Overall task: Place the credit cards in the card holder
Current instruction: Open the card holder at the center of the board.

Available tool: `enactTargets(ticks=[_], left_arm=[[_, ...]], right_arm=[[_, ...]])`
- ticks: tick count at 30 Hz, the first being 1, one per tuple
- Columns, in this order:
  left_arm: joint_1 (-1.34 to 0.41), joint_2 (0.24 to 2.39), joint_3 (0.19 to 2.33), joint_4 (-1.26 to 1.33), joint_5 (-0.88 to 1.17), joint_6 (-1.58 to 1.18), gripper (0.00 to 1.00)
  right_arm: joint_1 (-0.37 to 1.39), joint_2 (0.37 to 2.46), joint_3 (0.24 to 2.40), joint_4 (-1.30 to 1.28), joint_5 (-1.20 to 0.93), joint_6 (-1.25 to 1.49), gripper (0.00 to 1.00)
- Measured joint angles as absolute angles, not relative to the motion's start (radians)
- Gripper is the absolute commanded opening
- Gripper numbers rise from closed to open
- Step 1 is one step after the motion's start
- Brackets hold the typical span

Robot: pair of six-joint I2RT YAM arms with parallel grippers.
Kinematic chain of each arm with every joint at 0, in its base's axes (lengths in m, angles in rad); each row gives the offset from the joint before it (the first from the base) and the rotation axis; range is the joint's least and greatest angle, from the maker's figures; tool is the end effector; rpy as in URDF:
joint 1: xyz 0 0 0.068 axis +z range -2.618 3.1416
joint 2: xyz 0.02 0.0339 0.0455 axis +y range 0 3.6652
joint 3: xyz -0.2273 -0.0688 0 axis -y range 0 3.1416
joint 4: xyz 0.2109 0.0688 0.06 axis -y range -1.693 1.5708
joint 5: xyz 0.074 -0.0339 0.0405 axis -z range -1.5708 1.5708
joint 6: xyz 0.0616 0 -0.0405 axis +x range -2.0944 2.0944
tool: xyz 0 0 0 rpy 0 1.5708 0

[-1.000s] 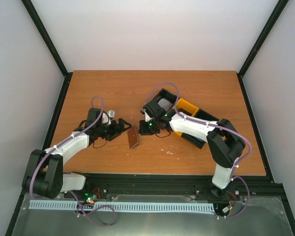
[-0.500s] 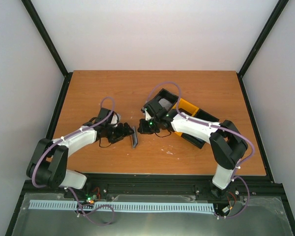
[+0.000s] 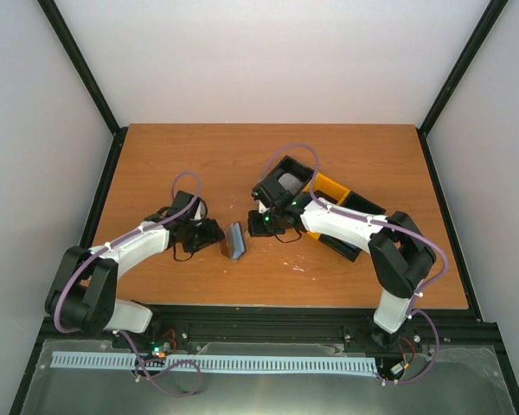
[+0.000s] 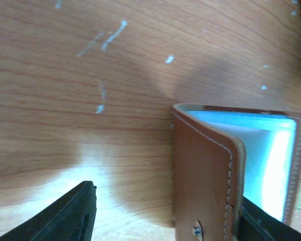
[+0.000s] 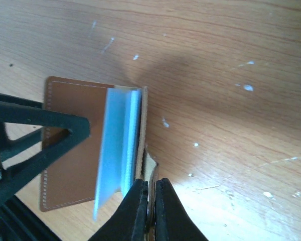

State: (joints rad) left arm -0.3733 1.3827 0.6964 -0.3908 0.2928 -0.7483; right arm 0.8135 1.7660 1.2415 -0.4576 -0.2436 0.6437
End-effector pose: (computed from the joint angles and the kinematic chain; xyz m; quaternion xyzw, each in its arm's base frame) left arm 0.2186 -0.1047 0.1325 -0.1438 0.9491 -0.2484 0.1295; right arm 0.2303 0.2653 0.1715 -0.1157 0.9435 0.2785 0.1374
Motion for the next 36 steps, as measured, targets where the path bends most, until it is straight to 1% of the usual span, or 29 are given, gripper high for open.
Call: enactTargets(ticks=[4, 6, 9, 12, 13, 16, 22, 24, 29, 31, 34, 36], left_arm=[[-0.373, 1.381, 0.696, -0.426, 0.240, -0.748, 0.63], [-0.373, 1.381, 0.696, -0.430, 0.223, -0.749, 0.62], [-0.373, 1.381, 0.696, -0.439, 0.201, -0.750, 0.60], [-0.373, 1.381, 0.696, -0.444, 0.184, -0.750, 0.54], [-0.373, 1.382, 0.696, -0.444, 0.182, -0.749, 0.52], [-0.373, 1.391, 0.695, -0.443, 0.181, -0.748, 0.48], [-0.373, 1.404, 0.691, -0.443, 0.191, -0.748, 0.45], [-0.373, 1.403, 0.691, -0.441, 0.199, -0.748, 0.41], [-0.373, 1.397, 0.691, -0.439, 0.226, -0.744, 0.32], [-0.373, 1.390, 0.691, -0.433, 0.240, -0.741, 0.28], [-0.373, 1.388, 0.691, -0.422, 0.255, -0.741, 0.24], [-0.373, 1.388, 0.691, -0.419, 0.262, -0.741, 0.22]], right_arm=[[0.815, 1.766, 1.242, -0.485, -0.211, 0.633, 0.03], [0.816, 1.766, 1.243, -0.492, -0.197, 0.630, 0.05], [0.822, 1.767, 1.250, -0.519, -0.166, 0.626, 0.16], [0.830, 1.769, 1.277, -0.562, -0.107, 0.617, 0.33], [0.833, 1.770, 1.290, -0.579, -0.083, 0.612, 0.35], [0.844, 1.770, 1.329, -0.624, -0.009, 0.608, 0.32], [0.893, 1.778, 1.415, -0.683, 0.093, 0.586, 0.14], [0.913, 1.782, 1.434, -0.686, 0.106, 0.574, 0.10], [0.953, 1.783, 1.447, -0.679, 0.110, 0.548, 0.08], [0.961, 1.786, 1.447, -0.674, 0.099, 0.539, 0.09], [0.968, 1.800, 1.452, -0.675, 0.102, 0.536, 0.23], [0.970, 1.804, 1.454, -0.678, 0.124, 0.538, 0.26]])
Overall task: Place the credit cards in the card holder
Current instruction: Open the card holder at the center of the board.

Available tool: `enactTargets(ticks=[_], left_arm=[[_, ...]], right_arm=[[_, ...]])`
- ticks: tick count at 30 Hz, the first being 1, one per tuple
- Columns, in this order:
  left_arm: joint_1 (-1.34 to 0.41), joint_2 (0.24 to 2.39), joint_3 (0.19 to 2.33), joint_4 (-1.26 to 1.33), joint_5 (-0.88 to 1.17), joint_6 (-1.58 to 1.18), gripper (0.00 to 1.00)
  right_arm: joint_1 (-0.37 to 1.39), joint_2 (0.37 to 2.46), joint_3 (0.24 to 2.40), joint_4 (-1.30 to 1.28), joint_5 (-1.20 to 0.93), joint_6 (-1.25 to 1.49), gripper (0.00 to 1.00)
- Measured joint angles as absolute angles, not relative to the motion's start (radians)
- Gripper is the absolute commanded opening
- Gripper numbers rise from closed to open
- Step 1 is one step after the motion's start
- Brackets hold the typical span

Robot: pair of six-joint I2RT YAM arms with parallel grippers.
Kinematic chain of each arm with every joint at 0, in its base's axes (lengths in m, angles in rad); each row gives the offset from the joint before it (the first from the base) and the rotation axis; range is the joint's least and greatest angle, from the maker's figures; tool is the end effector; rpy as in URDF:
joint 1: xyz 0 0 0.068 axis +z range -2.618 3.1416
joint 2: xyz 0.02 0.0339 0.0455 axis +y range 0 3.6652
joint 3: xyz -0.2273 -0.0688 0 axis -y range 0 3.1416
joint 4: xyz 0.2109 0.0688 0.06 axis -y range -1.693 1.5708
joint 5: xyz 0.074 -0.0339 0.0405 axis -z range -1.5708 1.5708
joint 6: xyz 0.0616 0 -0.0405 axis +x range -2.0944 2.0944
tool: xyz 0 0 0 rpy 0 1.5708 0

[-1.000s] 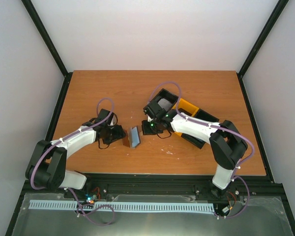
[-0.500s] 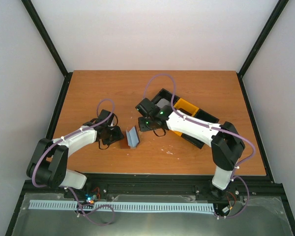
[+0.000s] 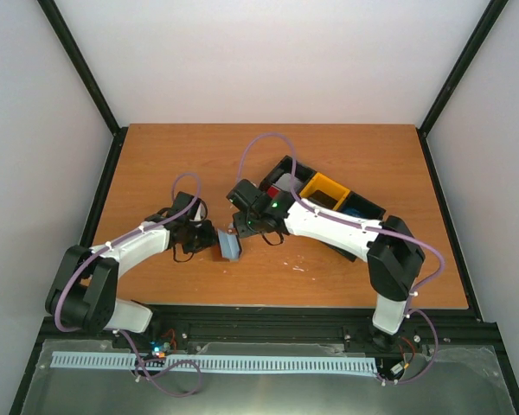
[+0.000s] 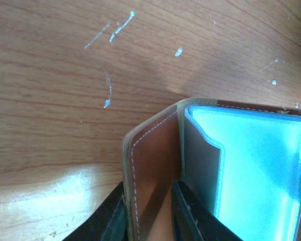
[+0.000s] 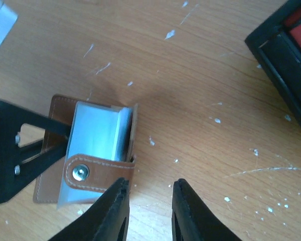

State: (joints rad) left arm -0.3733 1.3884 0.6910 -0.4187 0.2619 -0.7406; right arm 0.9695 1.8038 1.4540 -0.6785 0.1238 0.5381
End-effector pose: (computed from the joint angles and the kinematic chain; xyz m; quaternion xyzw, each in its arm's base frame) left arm 0.2154 -0.1015 0.1276 -0.1475 0.9551 -0.2261 0.1224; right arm 0.2105 0.2933 0.2030 -0.1896 0.9429 0.1396 0.2358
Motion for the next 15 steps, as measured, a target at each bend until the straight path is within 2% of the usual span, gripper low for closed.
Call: enactTargets(ticks=[5, 15], left_arm=[[-0.373, 1.388, 0.692, -0.418, 0.281, -0.741, 0.16], [-0.373, 1.388, 0.746, -0.422, 0.302, -0.738, 0.15]], right_arm=[[0.971, 1.796, 1.464, -0.679, 0.154, 0.532, 0.17], [0.986, 1.805, 1.489, -0.640, -0.017, 0.477, 0.03]])
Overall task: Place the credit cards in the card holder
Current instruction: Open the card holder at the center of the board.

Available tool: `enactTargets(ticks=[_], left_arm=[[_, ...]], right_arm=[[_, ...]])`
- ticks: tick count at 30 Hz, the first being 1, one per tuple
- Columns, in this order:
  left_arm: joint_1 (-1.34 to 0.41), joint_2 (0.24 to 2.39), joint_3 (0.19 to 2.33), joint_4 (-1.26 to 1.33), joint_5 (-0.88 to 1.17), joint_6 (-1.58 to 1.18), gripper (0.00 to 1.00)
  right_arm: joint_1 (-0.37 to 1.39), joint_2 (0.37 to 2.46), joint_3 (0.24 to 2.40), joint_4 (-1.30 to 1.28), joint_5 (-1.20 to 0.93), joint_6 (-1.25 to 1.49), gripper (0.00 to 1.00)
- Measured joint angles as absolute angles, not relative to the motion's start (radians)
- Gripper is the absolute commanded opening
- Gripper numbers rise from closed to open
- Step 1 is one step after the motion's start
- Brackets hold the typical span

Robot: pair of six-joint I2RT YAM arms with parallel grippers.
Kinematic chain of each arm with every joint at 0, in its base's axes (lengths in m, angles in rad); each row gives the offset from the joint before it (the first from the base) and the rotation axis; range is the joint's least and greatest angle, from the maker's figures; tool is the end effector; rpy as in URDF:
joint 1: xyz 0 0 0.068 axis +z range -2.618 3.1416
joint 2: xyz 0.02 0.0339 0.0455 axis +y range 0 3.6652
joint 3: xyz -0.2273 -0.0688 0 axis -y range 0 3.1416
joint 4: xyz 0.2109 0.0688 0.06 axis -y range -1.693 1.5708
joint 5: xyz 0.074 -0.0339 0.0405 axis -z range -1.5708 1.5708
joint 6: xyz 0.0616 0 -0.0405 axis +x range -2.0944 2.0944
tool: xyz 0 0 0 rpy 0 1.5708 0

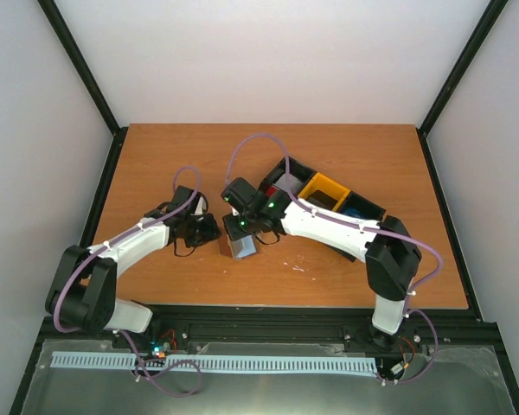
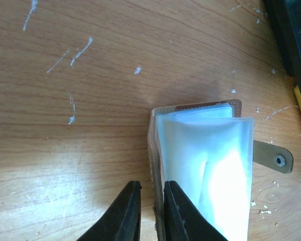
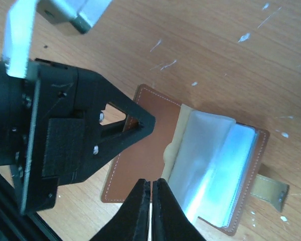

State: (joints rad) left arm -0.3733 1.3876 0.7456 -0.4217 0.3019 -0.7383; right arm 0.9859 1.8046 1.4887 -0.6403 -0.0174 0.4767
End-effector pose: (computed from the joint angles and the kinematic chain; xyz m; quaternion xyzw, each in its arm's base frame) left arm 0.2242 -0.1075 0.1427 -0.1366 0.9480 -0.2545 0.1339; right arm 0.2034 0.3090 0.2153 -0.2426 0.9217 0.2082 0.2196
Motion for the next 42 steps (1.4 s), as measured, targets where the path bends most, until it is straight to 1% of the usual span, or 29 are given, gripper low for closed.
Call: enactTargets(ticks=[7, 17, 21, 23, 25, 27, 29, 31, 32, 33, 34, 36, 37, 42], left_arm=[[-0.373, 1.405, 0.744, -0.422, 0.301, -0.737, 0.15], [-0.373, 1.429, 0.727, -0.421, 0.297, -0.734, 0.14], [-0.373, 1.434, 0.727, -0.419, 0.297, -0.731, 0.14], [-0.373, 1.434, 0.727, -0.419, 0.297, -0.730, 0.14], [-0.373, 1.434, 0.727, -0.419, 0.298, -0.730, 0.15], [-0.373, 1.433, 0.727, -0.419, 0.298, -0.730, 0.15], [-0.373, 1.433, 0.727, -0.419, 0.299, -0.730, 0.15], [-0.373, 1.433, 0.727, -0.419, 0.299, -0.730, 0.18], [-0.373, 1.433, 0.727, -0.419, 0.299, -0.731, 0.20], [-0.373, 1.432, 0.727, -0.419, 0.298, -0.732, 0.25], [-0.373, 1.430, 0.727, -0.419, 0.298, -0.734, 0.33], [-0.374, 1.415, 0.722, -0.419, 0.296, -0.745, 0.40], [-0.373, 1.404, 0.720, -0.419, 0.293, -0.757, 0.42], [-0.373, 1.313, 0.698, -0.424, 0.248, -0.814, 0.42]], right_arm=[[0.993, 1.888, 1.499, -0.673, 0.020, 0.487, 0.03], [0.993, 1.906, 1.507, -0.718, 0.096, 0.522, 0.03], [0.993, 1.932, 1.507, -0.725, 0.089, 0.523, 0.03], [0.993, 1.944, 1.507, -0.719, 0.062, 0.518, 0.05], [0.993, 1.954, 1.507, -0.708, 0.031, 0.513, 0.09], [0.993, 1.967, 1.507, -0.697, 0.003, 0.506, 0.16], [0.993, 1.980, 1.507, -0.690, -0.017, 0.496, 0.20], [0.993, 1.995, 1.509, -0.685, -0.024, 0.492, 0.24], [0.993, 2.002, 1.510, -0.683, -0.028, 0.492, 0.26], [0.993, 2.011, 1.512, -0.680, -0.032, 0.492, 0.27], [0.993, 2.020, 1.512, -0.677, -0.036, 0.490, 0.29], [0.993, 2.037, 1.512, -0.675, -0.039, 0.488, 0.33], [0.993, 2.043, 1.512, -0.674, -0.039, 0.487, 0.37], [0.993, 2.063, 1.512, -0.667, -0.034, 0.469, 0.55]])
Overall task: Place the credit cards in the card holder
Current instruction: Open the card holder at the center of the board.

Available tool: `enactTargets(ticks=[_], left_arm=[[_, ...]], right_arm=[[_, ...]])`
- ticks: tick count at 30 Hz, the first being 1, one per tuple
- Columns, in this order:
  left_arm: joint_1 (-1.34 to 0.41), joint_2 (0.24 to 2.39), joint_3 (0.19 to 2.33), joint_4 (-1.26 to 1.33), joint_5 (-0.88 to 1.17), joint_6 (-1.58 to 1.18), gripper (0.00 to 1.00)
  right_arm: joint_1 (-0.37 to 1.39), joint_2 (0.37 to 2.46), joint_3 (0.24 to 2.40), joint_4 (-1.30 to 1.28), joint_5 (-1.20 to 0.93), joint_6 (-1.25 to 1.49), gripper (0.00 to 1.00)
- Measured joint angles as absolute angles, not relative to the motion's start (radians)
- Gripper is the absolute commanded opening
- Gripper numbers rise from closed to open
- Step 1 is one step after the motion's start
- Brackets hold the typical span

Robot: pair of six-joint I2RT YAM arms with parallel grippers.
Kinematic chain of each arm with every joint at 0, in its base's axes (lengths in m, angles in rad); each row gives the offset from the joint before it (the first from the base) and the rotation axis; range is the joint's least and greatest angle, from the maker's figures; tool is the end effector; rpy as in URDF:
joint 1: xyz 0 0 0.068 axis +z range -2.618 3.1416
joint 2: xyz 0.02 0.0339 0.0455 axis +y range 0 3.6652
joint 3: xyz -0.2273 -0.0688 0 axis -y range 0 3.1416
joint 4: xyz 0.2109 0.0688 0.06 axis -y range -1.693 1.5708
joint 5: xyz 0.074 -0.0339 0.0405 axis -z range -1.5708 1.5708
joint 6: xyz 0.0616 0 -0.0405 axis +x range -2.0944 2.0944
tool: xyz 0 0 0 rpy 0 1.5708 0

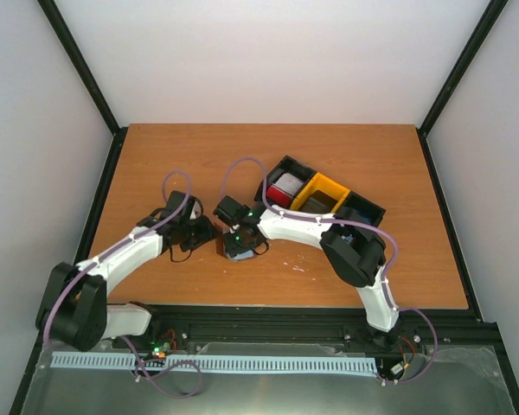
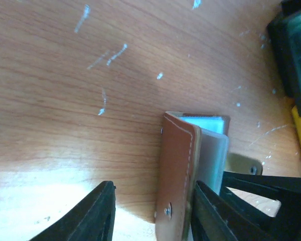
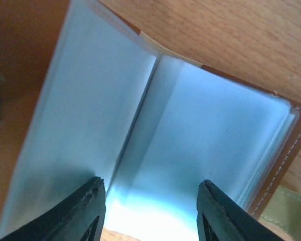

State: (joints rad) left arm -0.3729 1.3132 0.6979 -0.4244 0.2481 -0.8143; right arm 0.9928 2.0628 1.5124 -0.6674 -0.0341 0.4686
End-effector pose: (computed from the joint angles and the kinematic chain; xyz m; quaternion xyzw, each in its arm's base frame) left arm 0.2149 -0.1003 0.1453 -0.1779 0.9414 -0.2446 0.1491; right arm 0.2088 0.3239 0.1275 -0.2579 0.9499 0.1297 0.1195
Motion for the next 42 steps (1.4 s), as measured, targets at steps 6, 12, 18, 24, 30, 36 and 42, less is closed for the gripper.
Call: enactTargets(ticks=[6, 12, 18, 24, 30, 36, 42], left_arm=[[-0.342, 1.160, 0.640, -0.432, 0.194, -0.892, 0.42], [-0.289, 1.071, 0.596, -0.426, 0.214, -0.930, 0.42], [-0.278, 1.040, 0.581, -0.373, 0.304, -0.925, 0.36], [-0.246, 1.007, 0.501, -0.291, 0.400, -0.953, 0.31], [-0.230, 0.979, 0.453, -0.258, 0.463, -0.979, 0.27], [-0.230, 0.945, 0.414, -0.196, 0.512, -0.969, 0.19], [-0.229, 1.005, 0.390, -0.141, 0.522, -0.970, 0.15]], right_arm=[[0.996, 2.082, 1.514, -0.654, -0.019, 0.433, 0.73], [1.008, 2.083, 1.518, -0.654, 0.015, 0.426, 0.80], [1.015, 2.111, 1.576, -0.692, 0.060, 0.417, 0.84], [1.027, 2.140, 1.574, -0.678, 0.111, 0.413, 0.96], [1.028, 2.133, 1.544, -0.629, 0.128, 0.407, 1.00], [1.028, 2.133, 1.544, -0.630, 0.128, 0.409, 0.99], [1.031, 2.130, 1.530, -0.609, 0.132, 0.408, 0.96]])
